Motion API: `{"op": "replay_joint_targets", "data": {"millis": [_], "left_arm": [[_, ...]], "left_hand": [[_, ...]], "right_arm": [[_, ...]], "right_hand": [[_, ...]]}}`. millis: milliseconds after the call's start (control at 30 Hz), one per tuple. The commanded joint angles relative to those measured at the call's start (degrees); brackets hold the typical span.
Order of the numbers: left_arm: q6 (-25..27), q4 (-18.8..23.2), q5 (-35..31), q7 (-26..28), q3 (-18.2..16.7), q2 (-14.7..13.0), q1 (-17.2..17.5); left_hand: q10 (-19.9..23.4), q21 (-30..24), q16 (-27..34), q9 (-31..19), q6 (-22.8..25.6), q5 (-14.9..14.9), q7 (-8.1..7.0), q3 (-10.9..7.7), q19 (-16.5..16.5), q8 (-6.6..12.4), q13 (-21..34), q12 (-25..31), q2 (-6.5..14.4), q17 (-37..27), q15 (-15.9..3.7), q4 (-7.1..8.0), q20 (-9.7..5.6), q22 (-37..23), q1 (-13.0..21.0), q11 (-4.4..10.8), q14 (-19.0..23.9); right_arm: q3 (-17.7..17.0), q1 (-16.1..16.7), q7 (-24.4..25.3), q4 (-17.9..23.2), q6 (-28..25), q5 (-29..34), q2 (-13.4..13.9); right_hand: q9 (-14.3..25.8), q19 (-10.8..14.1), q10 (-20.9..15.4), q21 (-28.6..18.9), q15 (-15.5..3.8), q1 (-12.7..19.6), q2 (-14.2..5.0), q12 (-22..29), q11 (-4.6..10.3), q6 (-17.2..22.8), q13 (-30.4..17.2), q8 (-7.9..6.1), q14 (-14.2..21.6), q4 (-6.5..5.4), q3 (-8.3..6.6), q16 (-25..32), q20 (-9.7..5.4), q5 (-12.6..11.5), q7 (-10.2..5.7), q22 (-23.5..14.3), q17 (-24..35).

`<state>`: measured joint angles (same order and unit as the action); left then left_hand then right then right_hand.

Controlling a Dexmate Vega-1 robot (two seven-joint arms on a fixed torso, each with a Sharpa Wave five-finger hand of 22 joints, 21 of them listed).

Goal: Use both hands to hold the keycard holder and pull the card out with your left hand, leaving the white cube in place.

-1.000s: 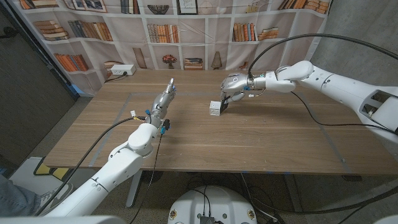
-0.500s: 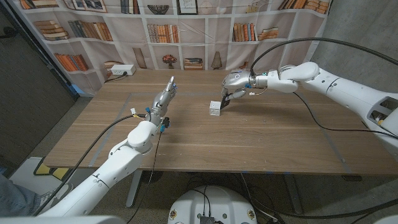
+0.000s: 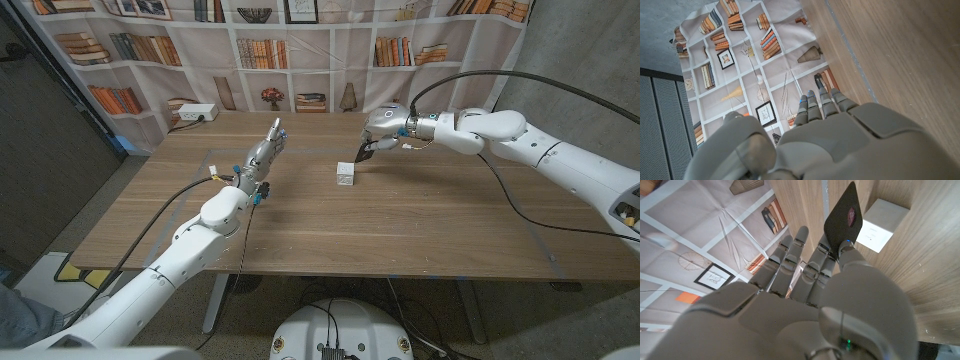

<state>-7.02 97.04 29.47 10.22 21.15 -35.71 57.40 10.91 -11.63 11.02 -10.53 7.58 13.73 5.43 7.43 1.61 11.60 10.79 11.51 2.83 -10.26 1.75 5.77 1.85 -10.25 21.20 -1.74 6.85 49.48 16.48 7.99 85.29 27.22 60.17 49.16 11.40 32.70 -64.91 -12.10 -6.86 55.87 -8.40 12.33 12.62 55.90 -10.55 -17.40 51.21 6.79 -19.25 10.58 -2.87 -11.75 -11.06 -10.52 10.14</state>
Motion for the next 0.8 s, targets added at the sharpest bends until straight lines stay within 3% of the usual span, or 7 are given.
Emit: {"op": "replay_joint_targets", "data": {"millis": [33,167,367,567,800], "left_arm": [[-2.62,-4.42,2.27,-6.64,-0.57,-1.55,-2.76],[-2.8,-4.5,1.67,-7.44,-0.57,-2.58,-3.22],[-2.67,-3.87,-1.44,-7.36,-0.62,-5.26,-3.66],[-2.25,-2.37,-3.93,-6.08,-1.01,-7.15,-3.21],[-1.32,0.57,-7.44,-2.54,-1.78,-8.66,-1.71]], "left_hand": [[0.69,0.07,-0.07,-0.12,0.52,-0.35,0.06,0.25,-0.09,-0.15,0.12,0.24,0.35,-0.24,-0.09,0.02,-0.19,-0.2,-0.05,-0.1,0.52],[0.69,0.05,-0.06,-0.12,0.49,-0.35,0.04,0.27,-0.03,-0.17,0.12,0.23,0.38,-0.23,-0.16,-0.02,-0.23,-0.2,0.04,-0.05,0.57],[-0.63,0.37,-0.49,-0.13,-1.09,-0.36,-0.44,0.1,-0.84,-0.64,0.12,-0.27,0.06,-0.14,-0.37,-1.16,-0.02,-0.12,2.0,0.55,-0.59],[-1.08,0.52,-0.54,-0.16,-2.08,-0.37,-0.78,-0.09,-1.33,-0.8,0.13,-0.34,-0.25,-0.1,-0.75,-2.11,0.05,-0.08,3.6,0.61,-0.99],[-0.97,0.41,-0.36,-0.21,-2.33,-0.31,-1.16,-0.62,-1.19,-0.49,0.17,-0.14,-0.53,-0.06,-1.23,-3.78,0.57,-0.03,6.51,2.04,-0.83]], "right_arm": [[-8.19,10.73,-1.77,10.28,-12.41,-3.1,1.17],[-9.87,12.98,-2.46,11.77,-15.54,-5.68,0.27],[-13.15,18.2,-0.44,13.52,-22.17,-13.14,-3.28],[-14.65,21.02,1.26,14.31,-25.49,-18.81,-5.77],[-16.07,23.65,4.04,14.95,-27.78,-25.51,-8.53]], "right_hand": [[0.12,0.02,-0.79,-0.17,-5.89,0.91,-0.83,0.14,-0.01,1.73,-0.26,-0.26,0.92,-0.54,-1.36,-0.11,-3.32,-0.43,-1.52,-0.35,0.01],[0.14,-0.01,-0.92,-0.17,-5.9,0.94,-0.83,0.11,-0.01,1.77,-0.27,-0.28,1.03,-0.54,-1.44,-0.12,-3.31,-0.44,-1.48,-0.35,0.01],[0.19,1.22,-1.19,-0.7,-5.76,0.64,-0.87,-0.06,0.02,1.87,-0.27,-0.3,2.52,-0.87,-1.47,0.3,-3.96,-0.44,-1.46,-0.41,0.21],[0.2,1.83,-1.35,-0.96,-5.83,0.63,-0.79,-0.1,0.02,1.98,-0.28,-0.33,3.34,-0.88,-1.52,0.42,-4.1,-0.47,-1.44,-0.43,0.23],[0.2,2.68,-1.97,-1.31,-5.8,0.48,-0.66,-0.05,-0.03,2.04,-0.31,-0.3,4.61,-0.97,-1.58,0.42,-3.99,-0.51,-1.45,-0.47,0.17]]}}
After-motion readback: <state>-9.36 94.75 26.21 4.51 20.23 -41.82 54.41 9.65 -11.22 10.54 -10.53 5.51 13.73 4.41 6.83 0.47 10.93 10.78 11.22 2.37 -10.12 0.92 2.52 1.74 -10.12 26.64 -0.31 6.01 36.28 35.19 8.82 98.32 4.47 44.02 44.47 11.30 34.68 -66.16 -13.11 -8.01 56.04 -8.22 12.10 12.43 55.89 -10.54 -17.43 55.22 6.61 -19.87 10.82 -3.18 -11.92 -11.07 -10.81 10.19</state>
